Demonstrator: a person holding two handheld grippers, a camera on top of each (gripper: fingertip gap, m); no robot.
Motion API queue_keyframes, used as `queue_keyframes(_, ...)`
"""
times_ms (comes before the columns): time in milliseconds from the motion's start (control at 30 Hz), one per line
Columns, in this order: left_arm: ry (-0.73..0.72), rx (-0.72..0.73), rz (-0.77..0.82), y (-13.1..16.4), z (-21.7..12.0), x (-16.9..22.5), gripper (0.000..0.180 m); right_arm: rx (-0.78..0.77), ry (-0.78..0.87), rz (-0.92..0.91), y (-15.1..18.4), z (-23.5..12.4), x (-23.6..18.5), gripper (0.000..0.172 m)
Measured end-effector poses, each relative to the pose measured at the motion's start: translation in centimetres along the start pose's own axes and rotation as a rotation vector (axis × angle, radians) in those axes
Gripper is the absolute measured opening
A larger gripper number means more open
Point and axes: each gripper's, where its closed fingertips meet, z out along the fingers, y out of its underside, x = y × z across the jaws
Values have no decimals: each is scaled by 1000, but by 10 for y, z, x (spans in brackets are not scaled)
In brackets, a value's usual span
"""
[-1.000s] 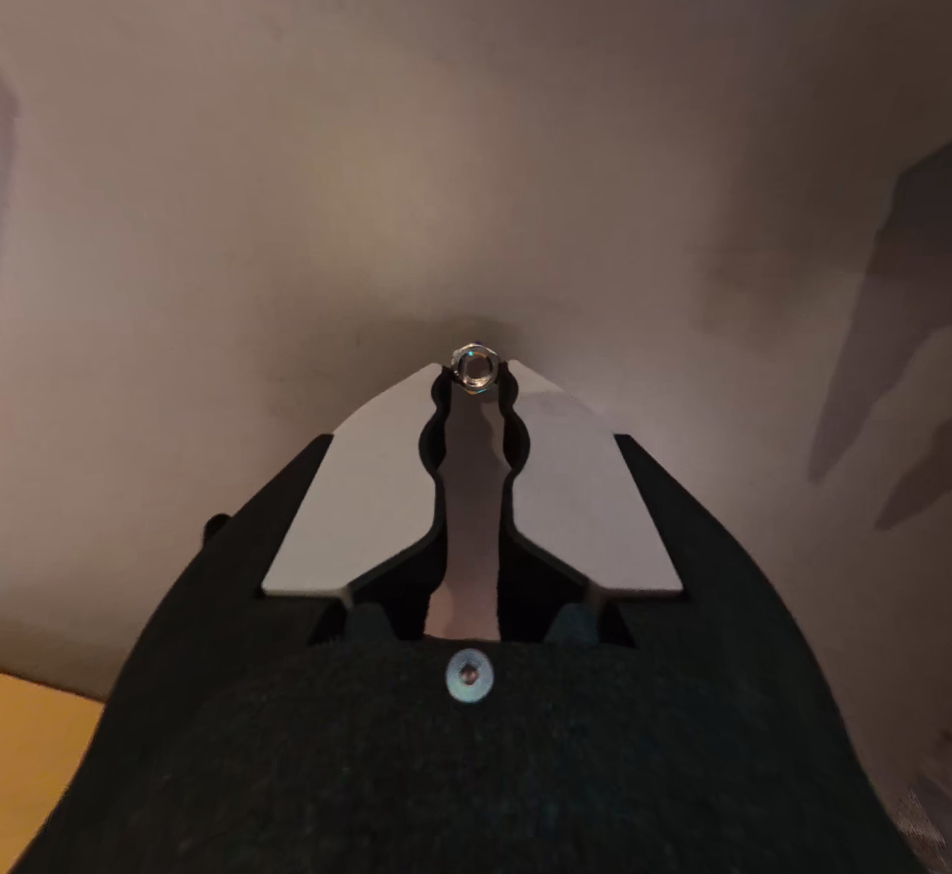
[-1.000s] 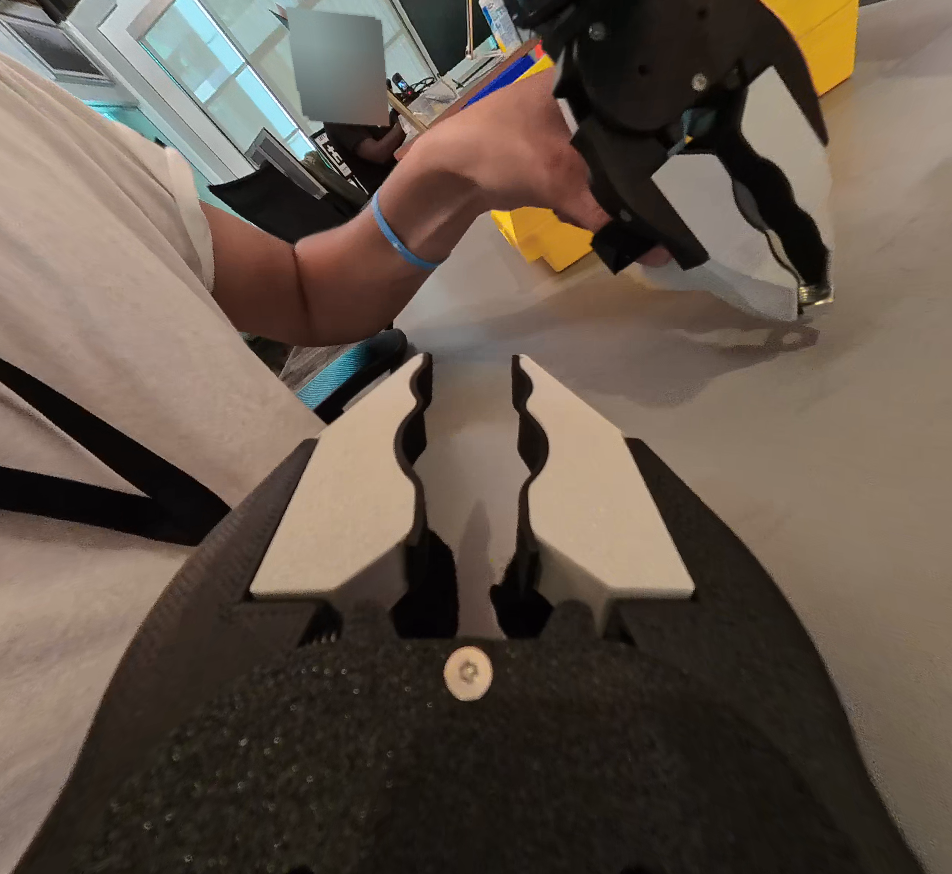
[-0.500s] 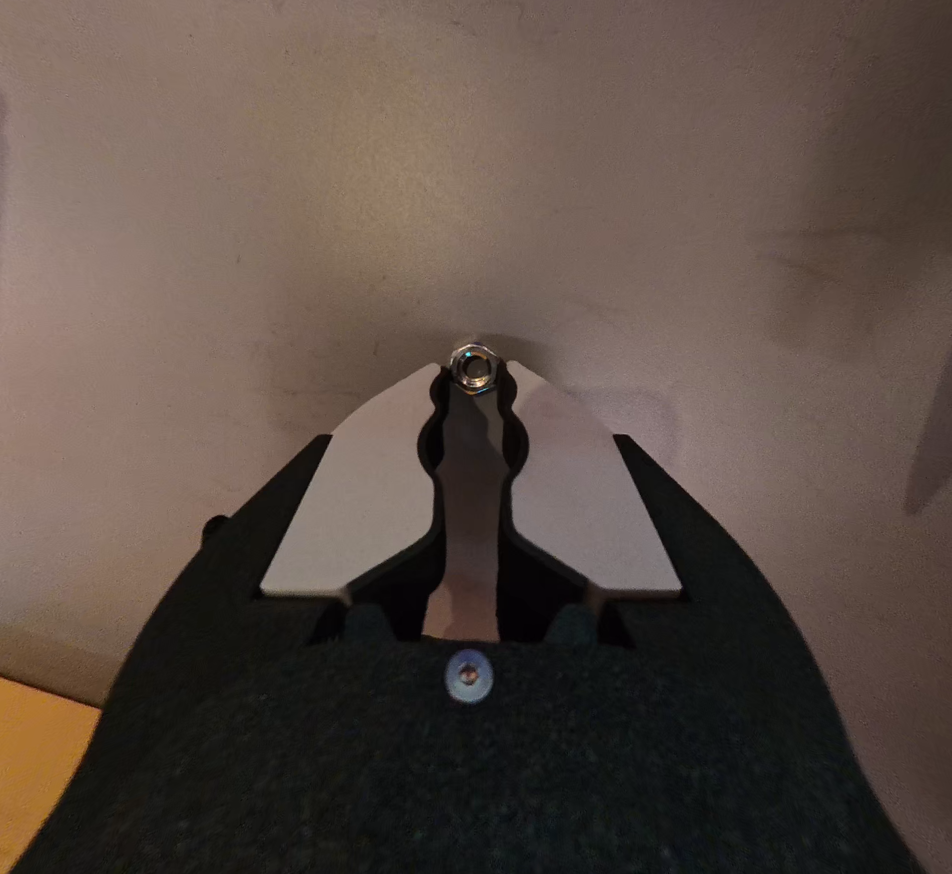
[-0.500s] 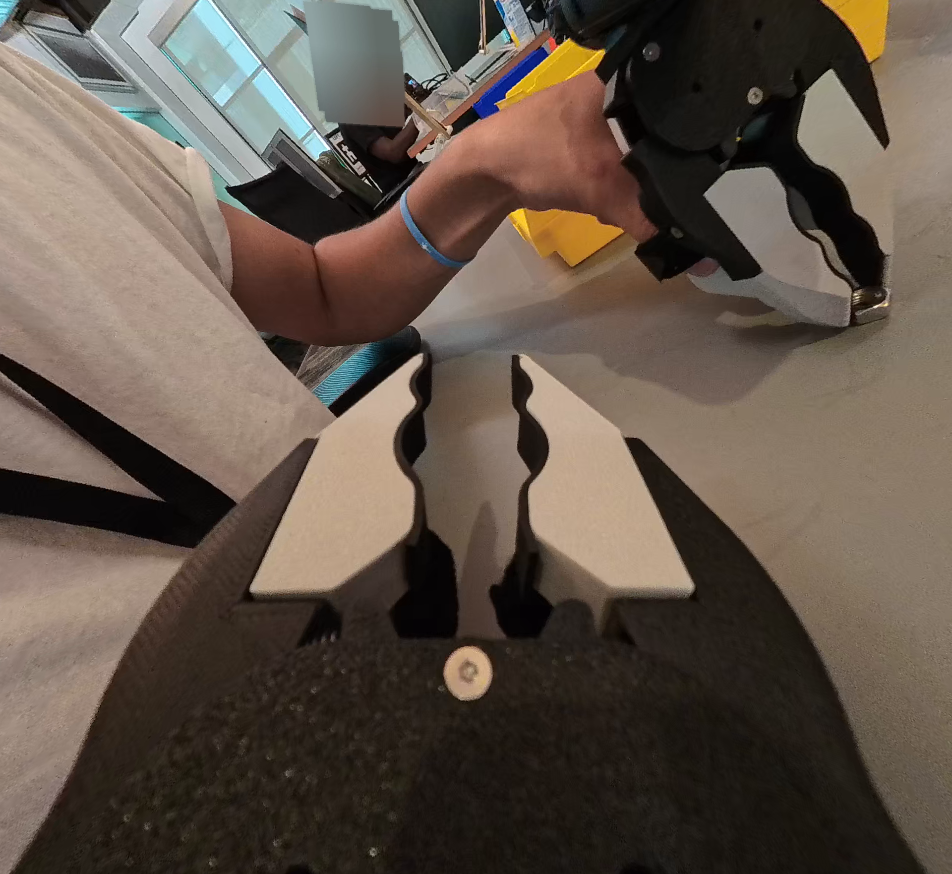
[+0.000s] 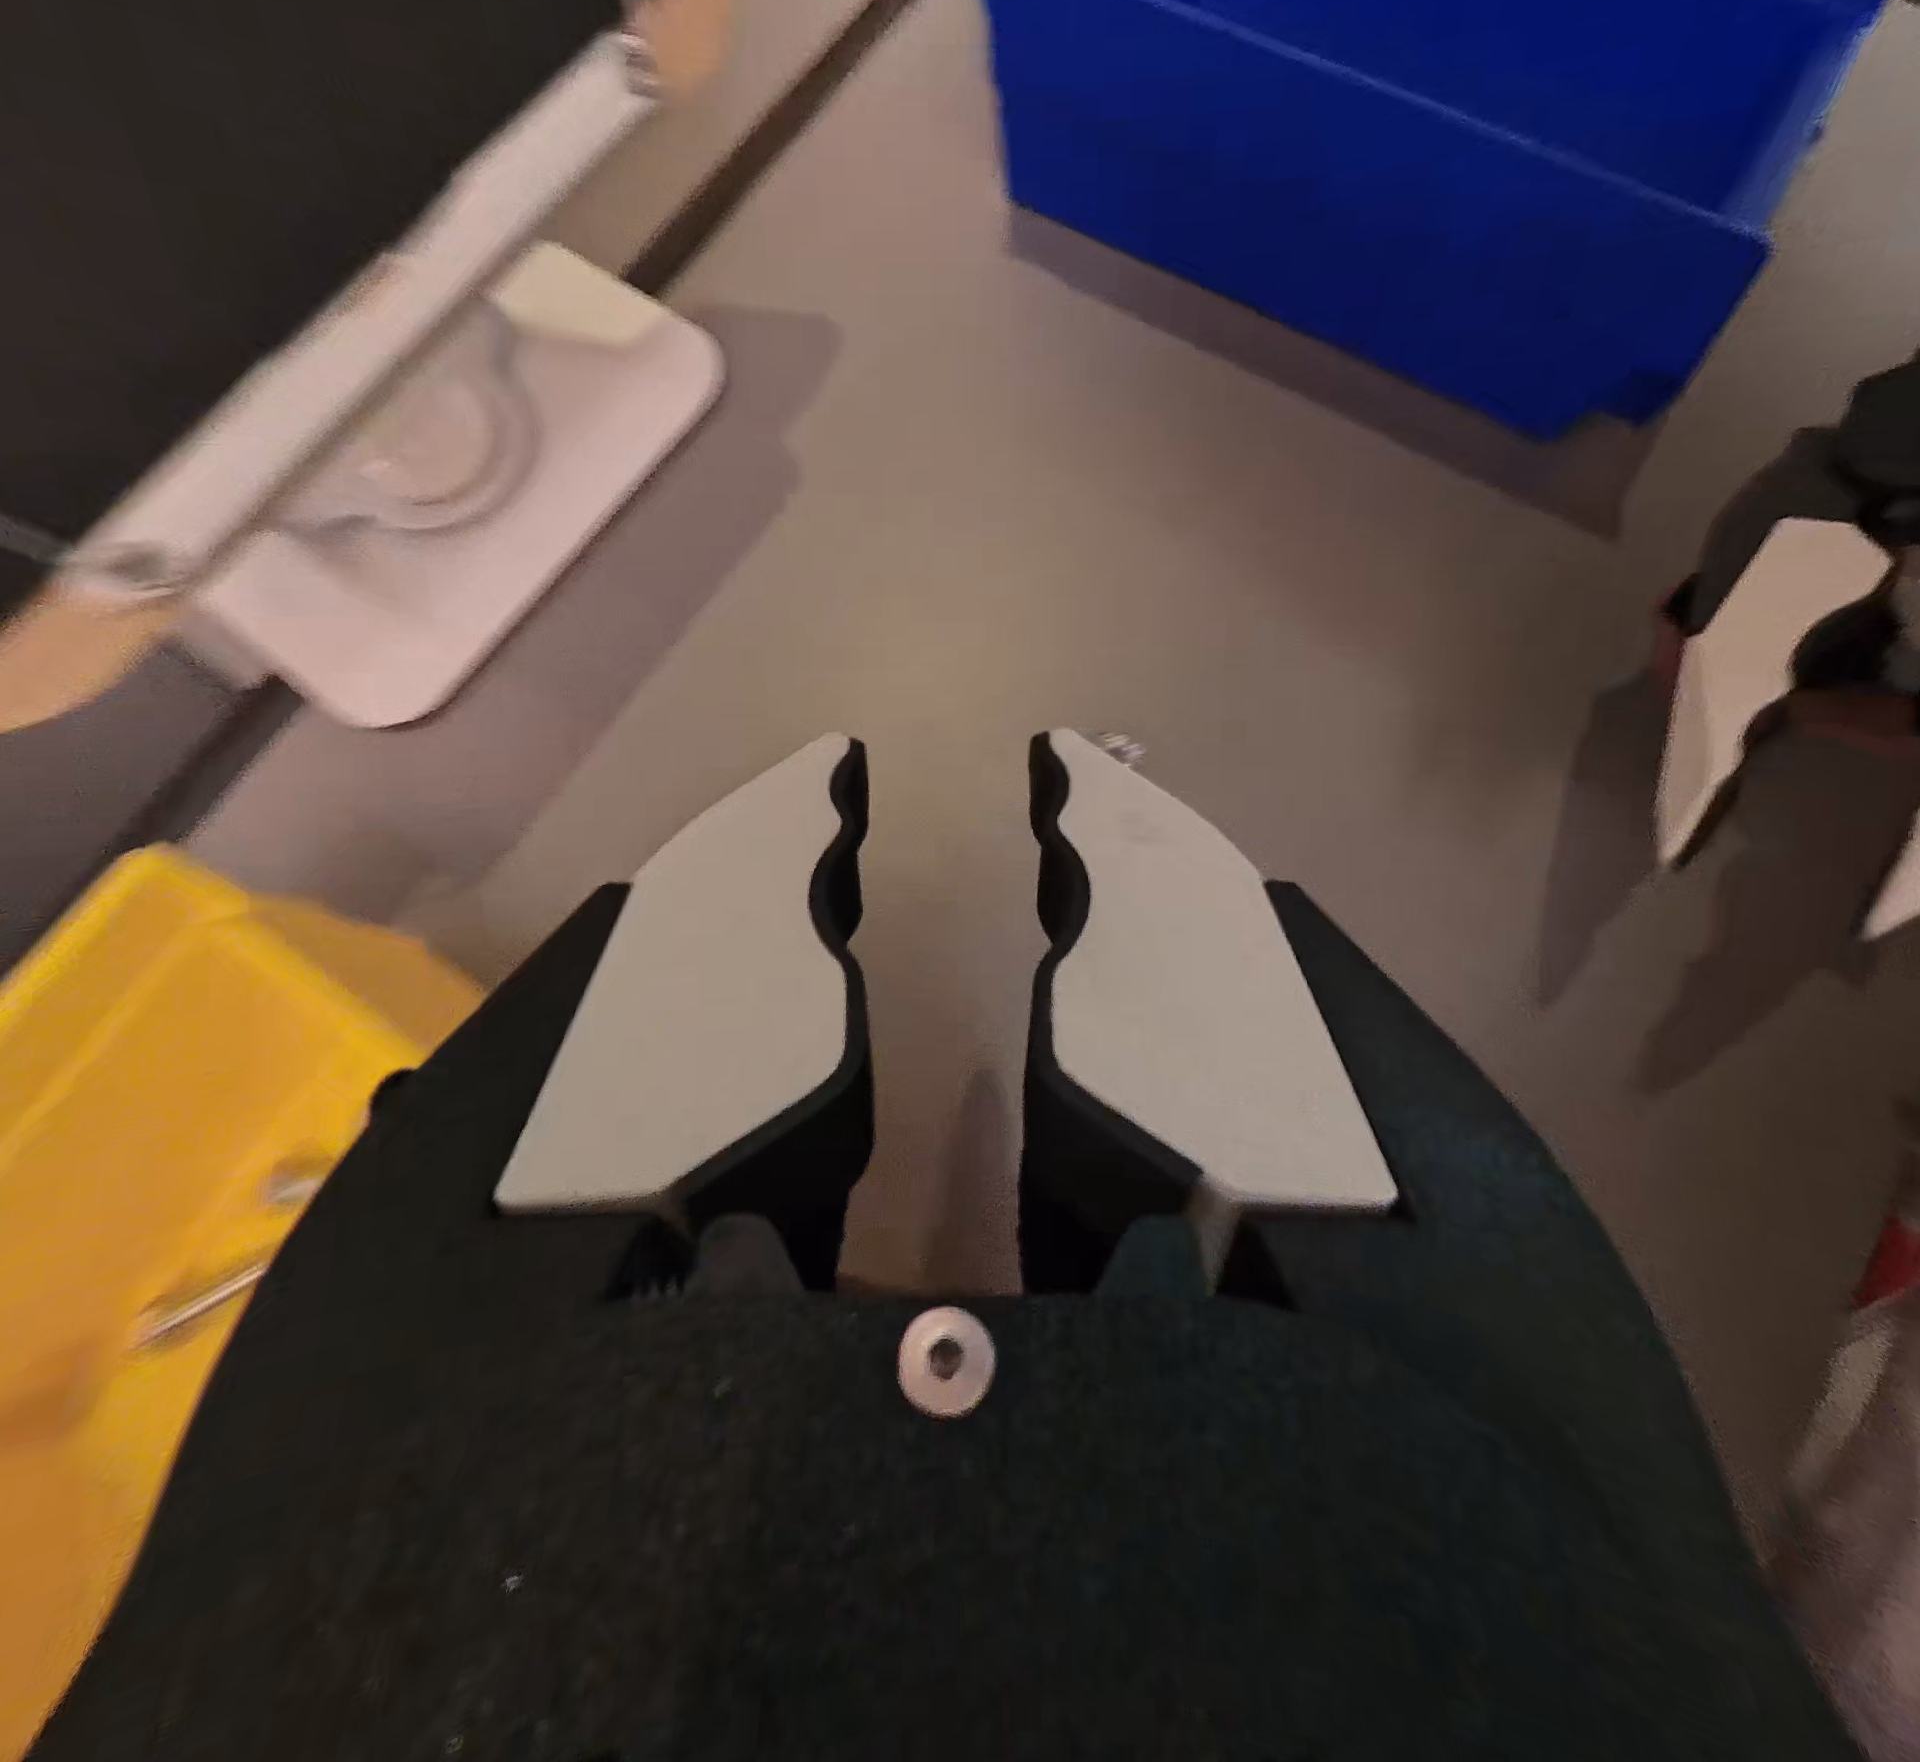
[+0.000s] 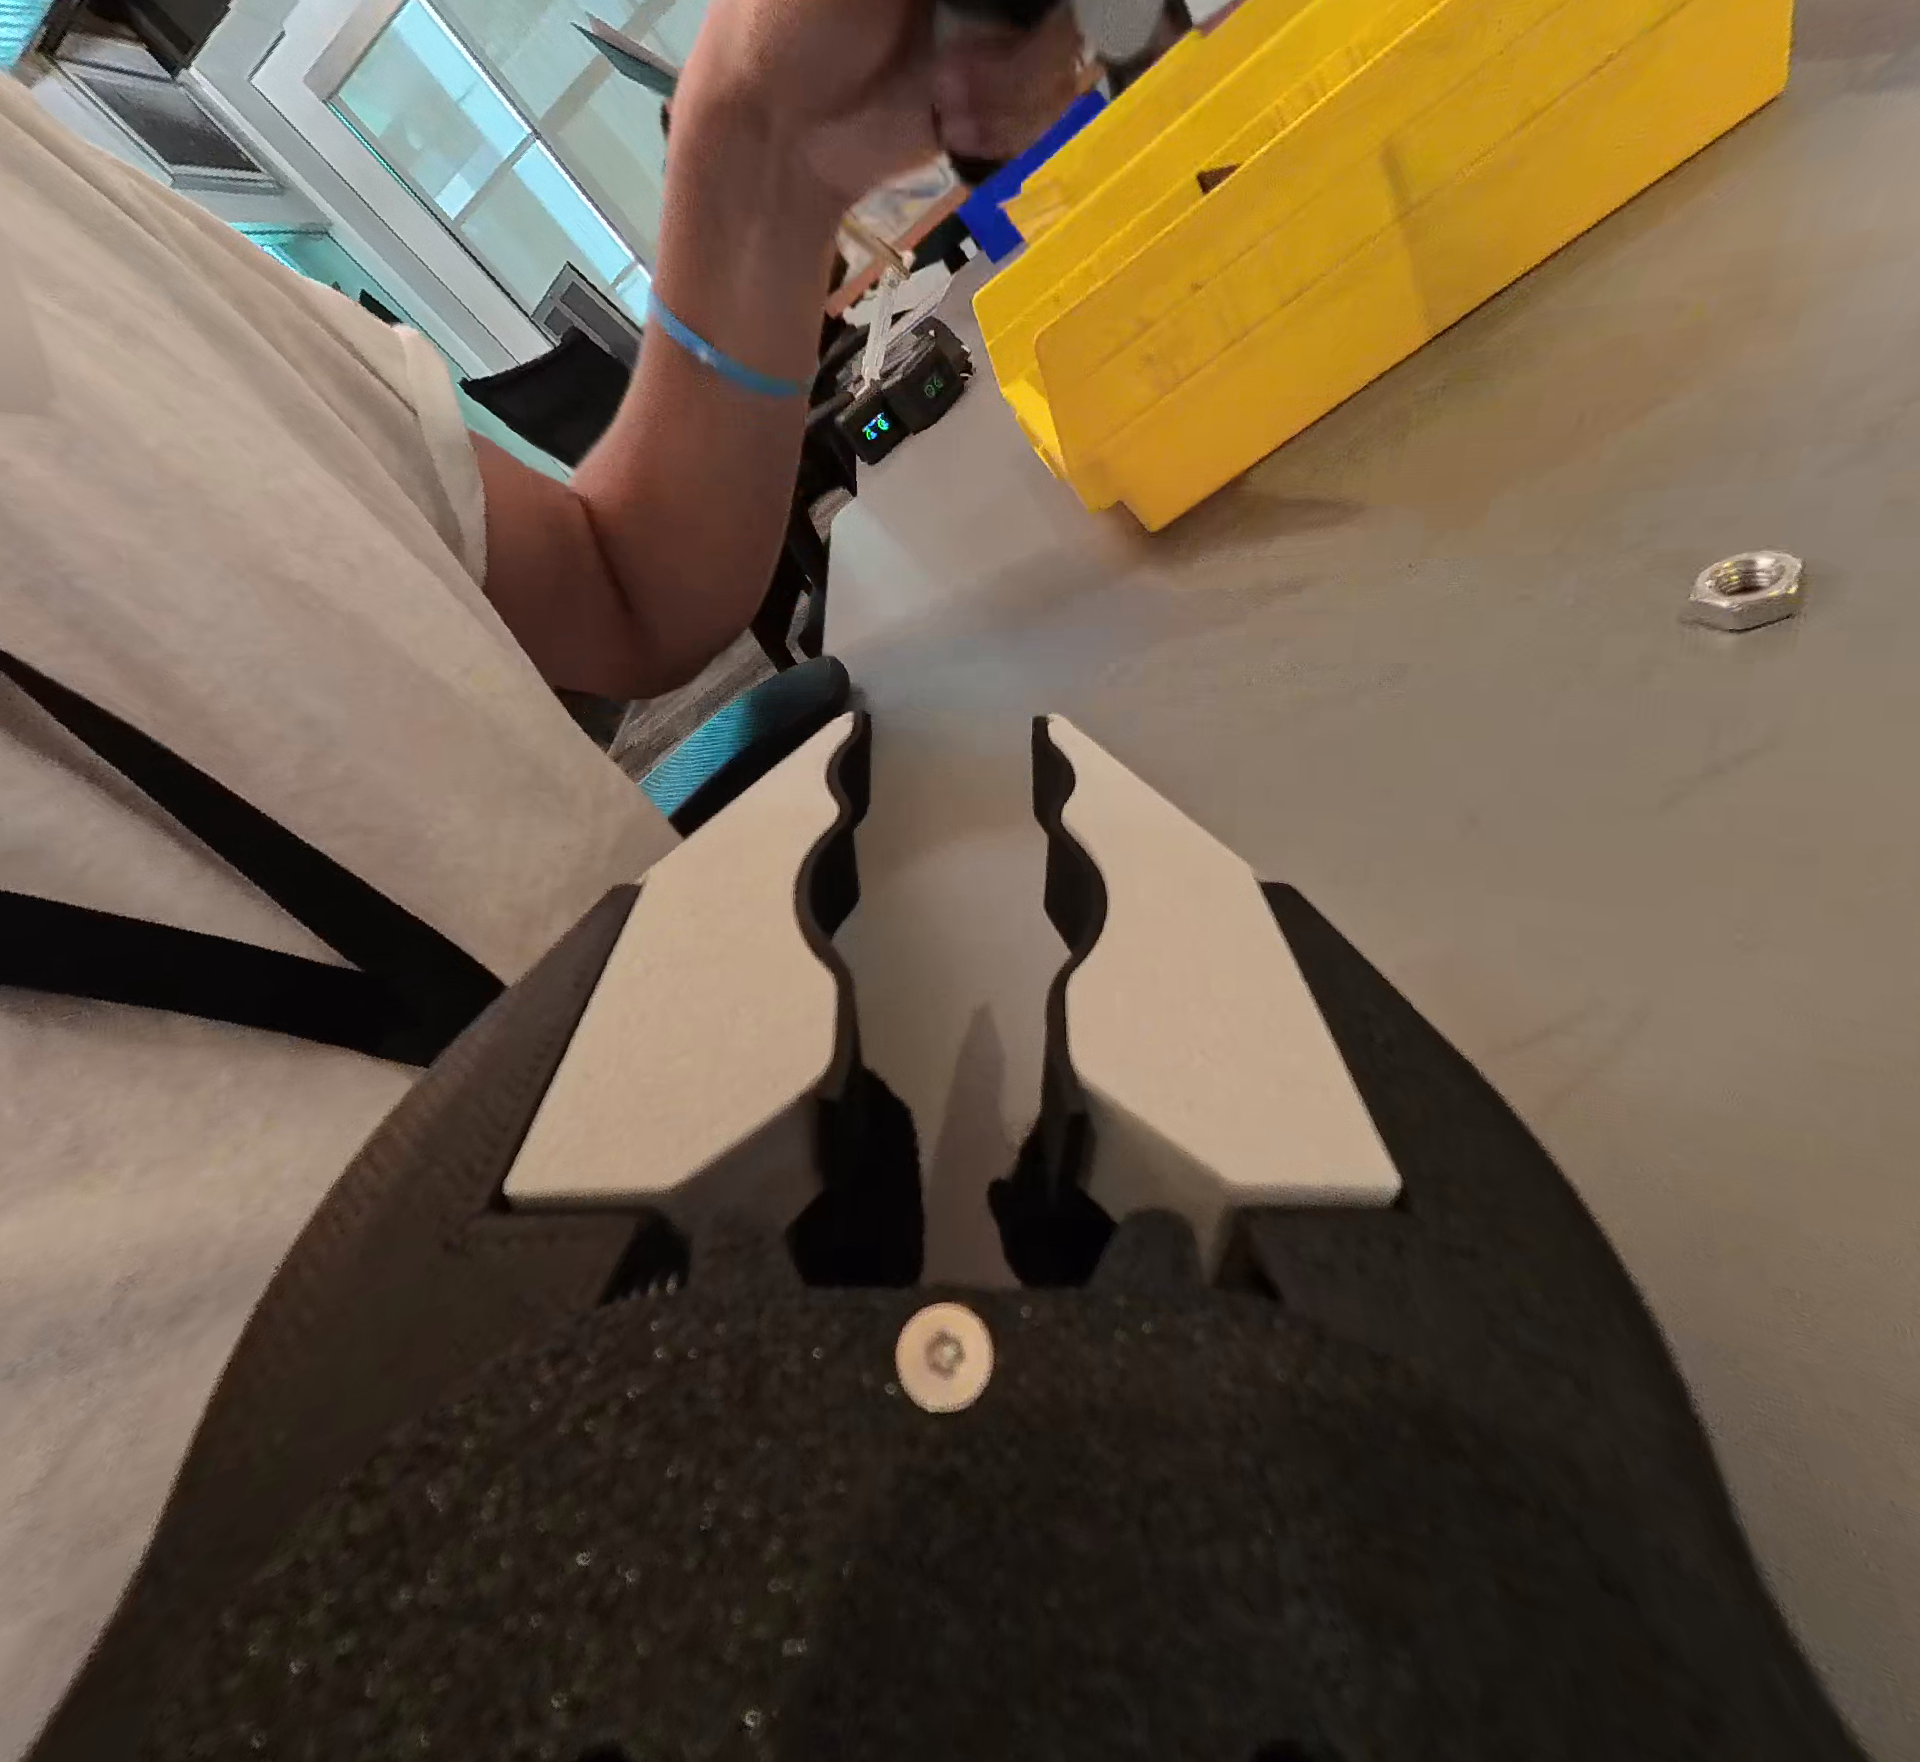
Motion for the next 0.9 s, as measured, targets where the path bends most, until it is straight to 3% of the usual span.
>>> queue_keyframes(133,-123,-83,55,29,-38,-88,29,26,-19,38,-4,-3,0,31)
queue_keyframes(267,-259,-349,142,98,-48,-181,27,30,-5,39,-6,-5,4,30)
queue_keyframes(367,-280,-512,82,144,-43,-225,25,25,-1,38,-5,-4,5,31)
queue_keyframes(500,-353,-674,-160,192,-32,-259,21,10,3,34,-2,-2,6,31)
queue_keyframes(633,-333,-613,-382,206,-14,-263,24,11,8,31,-2,-3,8,31)
queue_keyframes(733,-342,-646,-410,218,-9,-263,22,18,8,37,-4,-4,9,30)
queue_keyframes(800,-355,-654,-397,219,-9,-261,6,22,5,42,-5,-5,8,30)
queue_keyframes(900,-382,-655,-362,220,-9,-261,5,20,0,41,-4,-5,6,31)
